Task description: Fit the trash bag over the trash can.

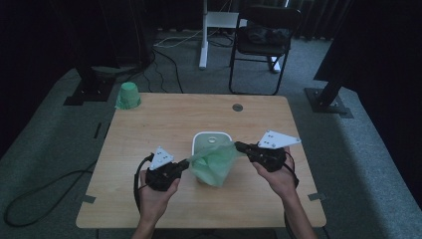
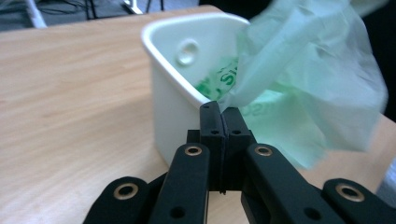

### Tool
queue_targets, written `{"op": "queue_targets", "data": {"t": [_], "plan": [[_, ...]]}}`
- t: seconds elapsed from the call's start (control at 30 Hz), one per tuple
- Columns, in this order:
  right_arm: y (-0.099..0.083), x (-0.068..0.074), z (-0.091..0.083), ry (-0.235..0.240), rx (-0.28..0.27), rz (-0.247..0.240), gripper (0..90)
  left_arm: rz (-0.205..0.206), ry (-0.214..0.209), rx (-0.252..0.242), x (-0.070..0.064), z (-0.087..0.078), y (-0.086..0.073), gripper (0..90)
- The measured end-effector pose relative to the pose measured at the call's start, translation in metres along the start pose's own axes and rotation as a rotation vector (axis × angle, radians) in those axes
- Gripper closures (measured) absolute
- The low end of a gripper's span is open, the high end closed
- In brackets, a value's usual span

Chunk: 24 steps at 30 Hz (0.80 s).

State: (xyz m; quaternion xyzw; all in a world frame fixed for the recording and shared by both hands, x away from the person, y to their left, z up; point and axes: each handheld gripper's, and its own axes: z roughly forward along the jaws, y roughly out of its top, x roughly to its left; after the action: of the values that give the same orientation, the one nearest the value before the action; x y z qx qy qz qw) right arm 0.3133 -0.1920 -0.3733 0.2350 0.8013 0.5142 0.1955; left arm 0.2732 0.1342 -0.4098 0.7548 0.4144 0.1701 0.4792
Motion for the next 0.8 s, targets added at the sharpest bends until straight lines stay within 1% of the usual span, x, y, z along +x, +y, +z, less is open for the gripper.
{"op": "queue_targets", "data": {"t": [0.1, 0.2, 0.27, 0.33, 0.37, 0.47, 0.53, 0.57, 0.63, 0.7, 0.77, 0.8], "plan": [[-0.001, -0.002, -0.001, -0.012, 0.004, 0.002, 90.0, -0.015, 0.039, -0.016, 0.007, -0.004, 0.006, 90.0], [-0.002, -0.005, -0.002, -0.022, 0.007, 0.010, 90.0, -0.017, 0.093, -0.028, 0.013, -0.007, 0.013, 90.0], [-0.005, -0.007, -0.003, -0.031, 0.016, 0.015, 90.0, -0.018, 0.104, -0.031, 0.016, -0.008, 0.016, 90.0], [-0.007, -0.009, -0.002, -0.031, 0.020, 0.021, 90.0, -0.007, 0.127, -0.031, 0.018, -0.007, 0.021, 90.0], [-0.007, -0.009, -0.002, -0.031, 0.020, 0.021, 90.0, -0.007, 0.127, -0.031, 0.018, -0.007, 0.021, 90.0], [-0.009, -0.010, 0.000, -0.042, 0.035, 0.019, 90.0, 0.006, 0.152, -0.027, 0.019, -0.002, 0.025, 90.0], [-0.011, -0.013, 0.002, -0.046, 0.044, 0.030, 90.0, 0.000, 0.152, -0.024, 0.020, 0.002, 0.027, 87.3], [-0.011, -0.013, 0.002, -0.046, 0.044, 0.030, 90.0, -0.007, 0.144, -0.016, 0.022, 0.005, 0.029, 87.3], [-0.014, -0.015, 0.004, -0.052, 0.056, 0.042, 90.0, -0.016, 0.143, -0.008, 0.025, 0.009, 0.030, 86.0], [-0.017, -0.018, 0.006, -0.048, 0.067, 0.050, 90.0, -0.026, 0.134, 0.001, 0.028, 0.014, 0.031, 84.4], [-0.023, -0.021, 0.011, -0.047, 0.090, 0.069, 90.0, -0.041, 0.119, 0.008, 0.031, 0.020, 0.031, 83.4], [-0.023, -0.021, 0.011, -0.047, 0.090, 0.069, 90.0, -0.048, 0.115, 0.010, 0.032, 0.022, 0.032, 83.4]]}}
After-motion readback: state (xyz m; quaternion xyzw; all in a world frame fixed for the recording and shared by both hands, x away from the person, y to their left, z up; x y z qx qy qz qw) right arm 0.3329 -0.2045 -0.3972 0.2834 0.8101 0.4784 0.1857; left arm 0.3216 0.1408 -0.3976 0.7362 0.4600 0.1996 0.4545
